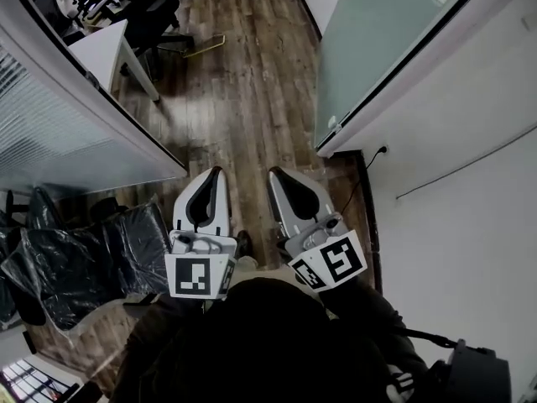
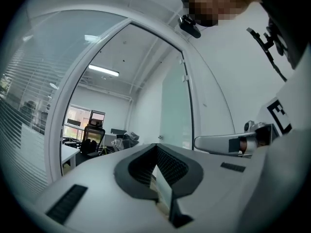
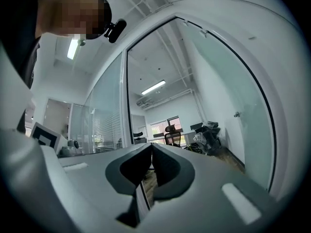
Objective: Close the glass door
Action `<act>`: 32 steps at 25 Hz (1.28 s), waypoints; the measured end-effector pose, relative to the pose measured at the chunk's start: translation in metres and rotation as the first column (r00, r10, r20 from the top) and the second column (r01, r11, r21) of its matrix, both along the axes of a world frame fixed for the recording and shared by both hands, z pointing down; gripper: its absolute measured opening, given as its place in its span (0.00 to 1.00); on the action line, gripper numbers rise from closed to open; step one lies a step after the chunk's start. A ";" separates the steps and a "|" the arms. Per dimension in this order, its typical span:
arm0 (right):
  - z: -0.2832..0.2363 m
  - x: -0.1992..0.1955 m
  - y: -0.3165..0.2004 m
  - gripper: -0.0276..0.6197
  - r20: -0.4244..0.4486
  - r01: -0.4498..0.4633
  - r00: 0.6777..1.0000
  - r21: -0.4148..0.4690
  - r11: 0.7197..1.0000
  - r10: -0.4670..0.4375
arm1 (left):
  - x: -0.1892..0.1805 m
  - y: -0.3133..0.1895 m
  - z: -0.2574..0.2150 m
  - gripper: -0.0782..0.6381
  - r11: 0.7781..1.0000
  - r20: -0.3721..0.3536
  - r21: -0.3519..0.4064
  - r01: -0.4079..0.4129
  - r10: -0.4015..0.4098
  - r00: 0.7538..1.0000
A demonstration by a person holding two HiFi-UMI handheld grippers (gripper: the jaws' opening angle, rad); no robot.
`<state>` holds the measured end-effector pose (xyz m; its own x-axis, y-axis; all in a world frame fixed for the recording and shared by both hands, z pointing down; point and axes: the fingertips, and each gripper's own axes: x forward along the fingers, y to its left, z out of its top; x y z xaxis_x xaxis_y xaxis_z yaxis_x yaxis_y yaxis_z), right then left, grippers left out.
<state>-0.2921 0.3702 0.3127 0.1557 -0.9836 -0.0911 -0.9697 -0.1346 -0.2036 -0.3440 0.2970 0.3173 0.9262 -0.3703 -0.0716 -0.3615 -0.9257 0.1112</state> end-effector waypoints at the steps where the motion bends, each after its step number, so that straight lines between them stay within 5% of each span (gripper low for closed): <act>1: -0.006 0.017 -0.007 0.05 -0.006 -0.006 1.000 -0.009 1.000 0.006 | 0.017 -0.008 -0.005 0.10 1.000 0.008 -0.005 0.001 -0.001 1.000; 12: 0.025 0.139 -0.059 0.05 -0.015 -0.114 0.993 -0.013 0.993 0.114 | 0.143 -0.066 0.028 0.10 0.996 0.059 0.007 -0.089 0.088 0.994; 22: 0.009 0.337 -0.120 0.05 -0.036 -0.128 0.991 0.033 0.991 0.129 | 0.345 -0.119 0.008 0.10 0.992 0.050 0.060 -0.114 0.111 0.993; 32: 0.028 0.457 -0.215 0.05 -0.015 -0.144 0.989 -0.008 0.990 0.144 | 0.469 -0.213 0.024 0.10 0.992 0.072 0.023 -0.123 0.121 0.990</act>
